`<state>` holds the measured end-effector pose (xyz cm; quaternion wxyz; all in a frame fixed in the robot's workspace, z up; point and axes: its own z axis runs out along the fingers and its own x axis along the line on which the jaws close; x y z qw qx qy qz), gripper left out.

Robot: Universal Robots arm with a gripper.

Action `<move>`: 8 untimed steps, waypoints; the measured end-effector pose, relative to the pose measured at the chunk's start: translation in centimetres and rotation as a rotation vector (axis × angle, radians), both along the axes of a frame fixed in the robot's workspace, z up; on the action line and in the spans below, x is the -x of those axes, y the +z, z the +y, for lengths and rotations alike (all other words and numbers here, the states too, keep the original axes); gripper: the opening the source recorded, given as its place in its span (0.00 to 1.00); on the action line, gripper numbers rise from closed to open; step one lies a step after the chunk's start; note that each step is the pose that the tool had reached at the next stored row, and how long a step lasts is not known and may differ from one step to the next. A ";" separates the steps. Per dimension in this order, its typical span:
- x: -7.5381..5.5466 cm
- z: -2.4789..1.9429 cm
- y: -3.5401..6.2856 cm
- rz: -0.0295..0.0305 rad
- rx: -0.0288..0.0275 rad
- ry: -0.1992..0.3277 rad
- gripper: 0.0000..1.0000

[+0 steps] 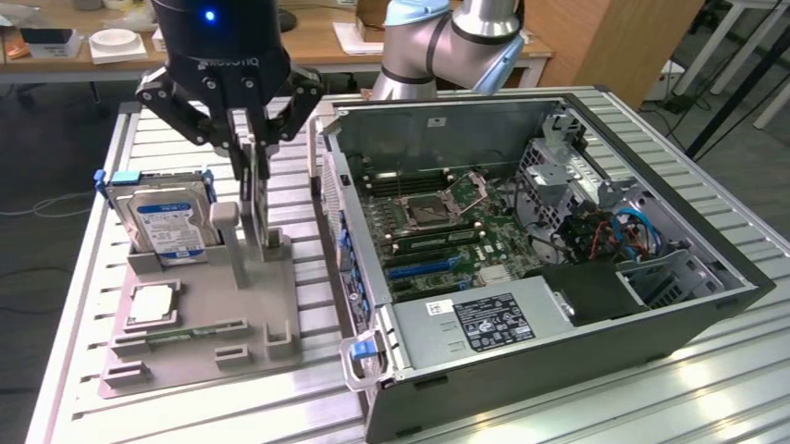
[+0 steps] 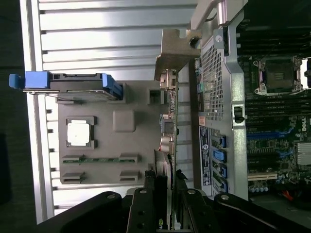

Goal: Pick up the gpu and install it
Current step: 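Pick up the gpu and move the gpu toward the slot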

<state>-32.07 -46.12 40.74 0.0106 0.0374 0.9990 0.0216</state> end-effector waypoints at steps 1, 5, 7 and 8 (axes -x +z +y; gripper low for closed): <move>0.0 0.00 0.16 0.0000 0.0000 0.000 0.26; 0.0 0.00 0.79 -0.0001 0.0000 0.000 0.26; 0.0 0.00 1.14 0.0000 0.0000 0.000 0.26; 0.0 0.00 1.30 0.0000 0.0000 0.000 0.26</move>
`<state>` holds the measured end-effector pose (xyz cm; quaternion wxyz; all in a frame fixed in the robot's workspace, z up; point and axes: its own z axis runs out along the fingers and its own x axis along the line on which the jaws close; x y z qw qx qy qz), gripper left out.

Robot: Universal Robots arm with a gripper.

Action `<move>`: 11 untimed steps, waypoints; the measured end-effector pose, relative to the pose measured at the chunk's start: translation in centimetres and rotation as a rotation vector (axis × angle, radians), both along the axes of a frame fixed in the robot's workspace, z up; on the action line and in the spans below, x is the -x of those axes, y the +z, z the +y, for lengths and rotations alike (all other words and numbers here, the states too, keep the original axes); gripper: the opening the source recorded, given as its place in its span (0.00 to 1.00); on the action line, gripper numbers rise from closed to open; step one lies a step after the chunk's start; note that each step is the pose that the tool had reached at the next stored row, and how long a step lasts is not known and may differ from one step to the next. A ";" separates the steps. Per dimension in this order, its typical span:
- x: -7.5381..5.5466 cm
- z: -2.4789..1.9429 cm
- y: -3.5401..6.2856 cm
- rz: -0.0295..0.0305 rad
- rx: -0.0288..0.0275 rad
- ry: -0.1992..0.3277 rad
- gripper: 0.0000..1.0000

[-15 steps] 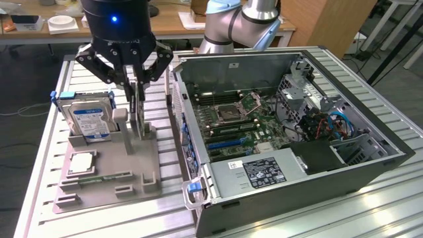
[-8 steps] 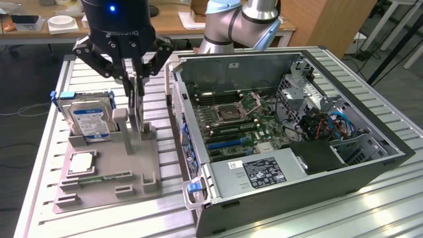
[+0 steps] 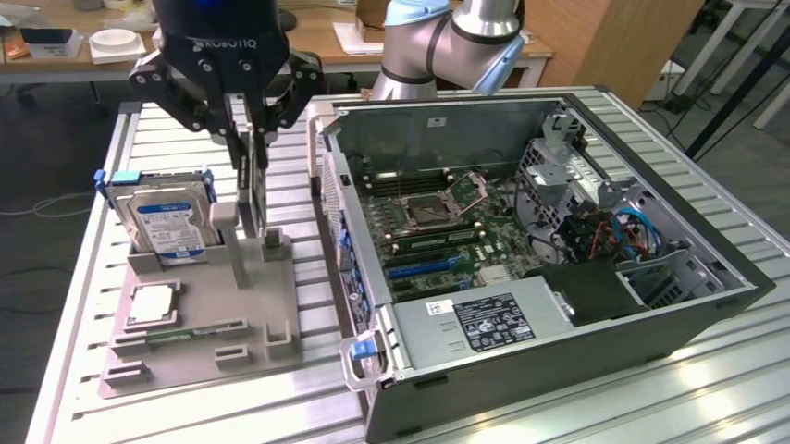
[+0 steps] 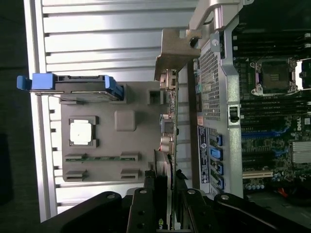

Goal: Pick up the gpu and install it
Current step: 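Pick up the gpu and move the gpu toward the slot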

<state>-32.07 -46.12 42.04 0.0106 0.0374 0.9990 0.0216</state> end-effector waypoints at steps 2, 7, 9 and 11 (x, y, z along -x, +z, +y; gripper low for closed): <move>0.0 0.00 0.31 0.0000 0.0000 0.000 0.26; 0.0 0.00 1.08 -0.0001 0.0000 0.000 0.26; 0.0 0.00 1.40 0.0000 0.0000 0.000 0.26; 0.0 0.00 1.68 0.0000 0.0000 0.000 0.26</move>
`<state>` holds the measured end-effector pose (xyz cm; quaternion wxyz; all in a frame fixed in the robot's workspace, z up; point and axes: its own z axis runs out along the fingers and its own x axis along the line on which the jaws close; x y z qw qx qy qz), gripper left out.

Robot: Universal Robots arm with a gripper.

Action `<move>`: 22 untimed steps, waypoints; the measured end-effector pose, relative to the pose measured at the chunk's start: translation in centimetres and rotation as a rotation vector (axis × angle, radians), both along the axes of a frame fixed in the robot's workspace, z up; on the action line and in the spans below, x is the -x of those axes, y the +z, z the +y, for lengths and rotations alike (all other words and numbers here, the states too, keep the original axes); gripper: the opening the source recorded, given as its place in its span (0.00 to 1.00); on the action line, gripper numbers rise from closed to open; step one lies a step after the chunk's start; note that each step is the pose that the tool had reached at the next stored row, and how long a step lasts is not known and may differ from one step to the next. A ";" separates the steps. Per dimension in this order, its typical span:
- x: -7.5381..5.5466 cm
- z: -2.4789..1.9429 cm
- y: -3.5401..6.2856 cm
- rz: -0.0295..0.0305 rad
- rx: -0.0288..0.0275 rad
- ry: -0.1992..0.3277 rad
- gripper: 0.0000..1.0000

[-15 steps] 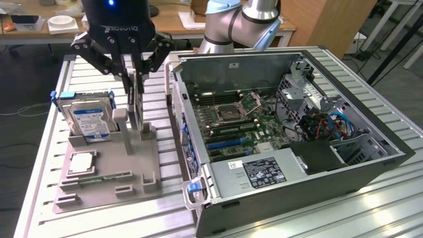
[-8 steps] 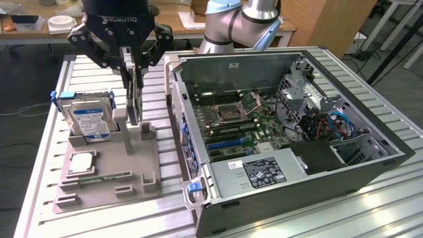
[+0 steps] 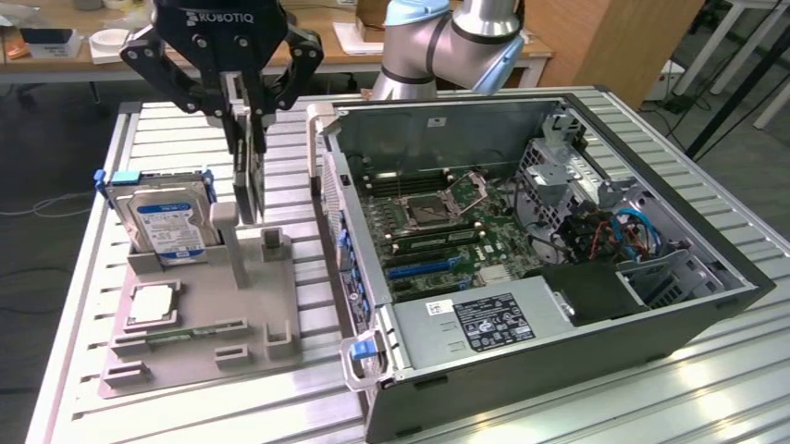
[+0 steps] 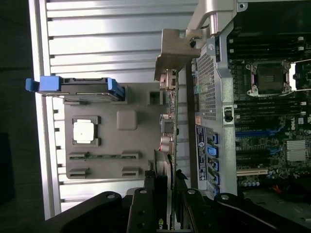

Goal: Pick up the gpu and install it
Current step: 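Pick up the gpu and move the gpu toward the slot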

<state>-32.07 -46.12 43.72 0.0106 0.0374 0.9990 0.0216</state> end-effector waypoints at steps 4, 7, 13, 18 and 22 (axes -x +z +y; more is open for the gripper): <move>0.0 0.00 0.05 0.0000 -0.0001 0.000 0.26; 0.0 0.00 0.05 0.0000 -0.0002 0.000 0.26; 0.0 0.00 0.05 0.0000 -0.0002 0.000 0.26; -0.3 0.00 0.05 0.0000 -0.0002 0.000 0.26; -0.7 0.00 0.05 0.0000 -0.0003 0.000 0.26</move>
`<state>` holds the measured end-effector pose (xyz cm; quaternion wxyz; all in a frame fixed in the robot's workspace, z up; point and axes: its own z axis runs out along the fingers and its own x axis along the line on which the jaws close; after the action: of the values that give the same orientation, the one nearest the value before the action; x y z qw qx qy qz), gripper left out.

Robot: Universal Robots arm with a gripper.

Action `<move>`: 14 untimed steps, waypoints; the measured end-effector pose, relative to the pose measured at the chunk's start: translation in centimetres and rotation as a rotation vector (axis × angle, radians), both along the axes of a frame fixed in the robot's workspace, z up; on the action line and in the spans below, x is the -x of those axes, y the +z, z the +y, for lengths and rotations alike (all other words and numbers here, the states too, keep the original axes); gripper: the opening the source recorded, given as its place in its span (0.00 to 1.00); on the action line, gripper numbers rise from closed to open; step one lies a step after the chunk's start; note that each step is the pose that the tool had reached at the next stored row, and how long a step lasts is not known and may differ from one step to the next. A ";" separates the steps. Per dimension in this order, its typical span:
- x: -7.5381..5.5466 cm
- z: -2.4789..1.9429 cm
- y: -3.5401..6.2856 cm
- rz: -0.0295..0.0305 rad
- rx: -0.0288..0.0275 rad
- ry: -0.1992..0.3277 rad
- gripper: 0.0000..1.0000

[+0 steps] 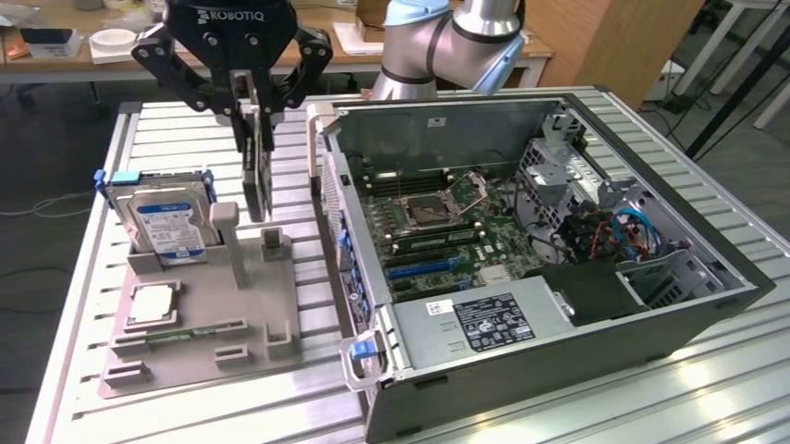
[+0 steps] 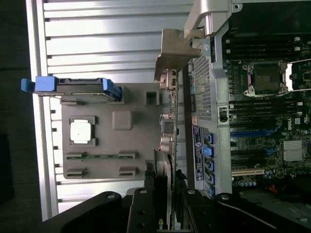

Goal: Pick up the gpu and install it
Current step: 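Pick up the gpu and move the gpu toward the slot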

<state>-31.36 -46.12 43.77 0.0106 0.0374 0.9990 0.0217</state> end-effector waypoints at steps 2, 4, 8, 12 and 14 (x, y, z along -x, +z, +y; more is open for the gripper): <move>-0.1 0.00 0.00 0.0000 0.0001 0.000 0.26; -0.3 0.00 0.01 0.0000 0.0001 0.000 0.26; -0.6 0.00 0.00 0.0000 0.0001 0.000 0.26; -1.0 0.00 0.00 0.0000 0.0000 0.000 0.26; -1.2 0.00 0.00 0.0000 -0.0001 0.000 0.26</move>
<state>-30.16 -46.12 43.77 0.0106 0.0374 0.9990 0.0218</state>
